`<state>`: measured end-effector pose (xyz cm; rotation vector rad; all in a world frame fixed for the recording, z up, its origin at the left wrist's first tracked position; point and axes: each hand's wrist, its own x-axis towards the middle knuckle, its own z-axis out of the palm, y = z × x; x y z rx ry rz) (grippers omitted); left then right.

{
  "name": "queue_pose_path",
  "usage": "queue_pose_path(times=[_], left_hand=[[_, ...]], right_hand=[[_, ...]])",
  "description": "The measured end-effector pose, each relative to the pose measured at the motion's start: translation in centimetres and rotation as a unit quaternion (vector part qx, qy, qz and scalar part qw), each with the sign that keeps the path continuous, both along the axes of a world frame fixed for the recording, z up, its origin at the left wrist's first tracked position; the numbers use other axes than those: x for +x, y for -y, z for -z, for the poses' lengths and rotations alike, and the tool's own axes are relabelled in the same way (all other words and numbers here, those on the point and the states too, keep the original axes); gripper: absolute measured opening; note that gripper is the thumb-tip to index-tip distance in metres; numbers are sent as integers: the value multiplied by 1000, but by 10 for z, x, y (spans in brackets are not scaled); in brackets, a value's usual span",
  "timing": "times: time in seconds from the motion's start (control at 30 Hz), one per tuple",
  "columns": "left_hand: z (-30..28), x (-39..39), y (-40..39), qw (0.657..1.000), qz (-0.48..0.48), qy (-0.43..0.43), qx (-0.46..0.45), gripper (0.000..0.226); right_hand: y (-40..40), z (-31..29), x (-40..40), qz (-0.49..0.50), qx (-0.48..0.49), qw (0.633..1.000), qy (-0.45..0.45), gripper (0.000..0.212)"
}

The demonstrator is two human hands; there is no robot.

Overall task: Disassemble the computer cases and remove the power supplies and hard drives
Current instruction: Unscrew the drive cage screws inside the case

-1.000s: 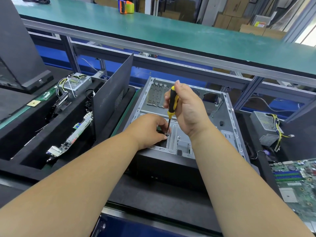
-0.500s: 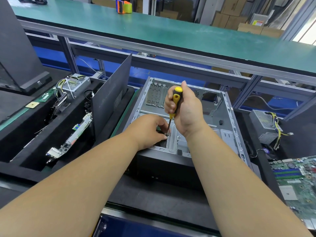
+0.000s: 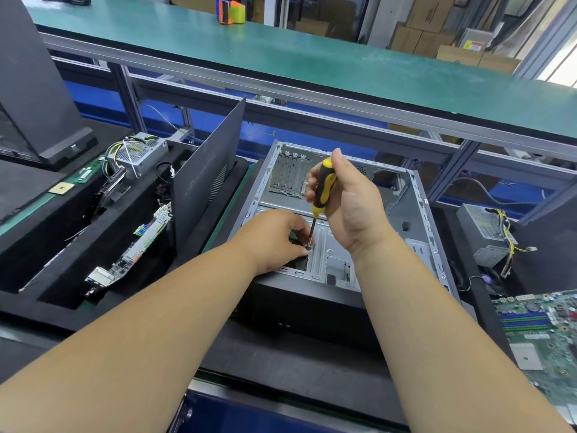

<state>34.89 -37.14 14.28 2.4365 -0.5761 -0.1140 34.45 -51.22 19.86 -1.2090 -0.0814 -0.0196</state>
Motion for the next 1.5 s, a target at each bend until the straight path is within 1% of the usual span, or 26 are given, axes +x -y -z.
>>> queue_pose_path(times=[0.1,0.27,0.37,0.43,0.5,0.93,1.07,1.27,1.5], left_hand=[[-1,0,1,1000,1,-7,1,13],[-1,-1,0,1000,4,-2,1,12],[-1,-1,0,1000,2,-4,0,11],[-1,-1,0,1000,5,-6,-2,11],[0,0,0,1000,11,-6,-8,11],[-2,-1,0,1000,-1,-14,-6,12],[-4,-2,0,1000,5,-14,0,12],[-4,-2,0,1000,9,-11,1,11],[-4,-2,0,1000,14,-19,-11,11]], right_hand=[[-2,1,-1,-6,0,1000,-7,53],[-7,4,0,-6,3,1000,-4,58],[-9,5,1,-24,23,999,5,49],[-8,6,1,-27,14,999,13,35],[-5,7,0,-25,-6,999,22,29],[2,3,-3,-19,-19,999,26,25],[4,0,-5,-25,-21,999,18,30],[2,-2,-6,-45,-45,998,1,47],[-2,0,-2,-37,-7,999,1,51]])
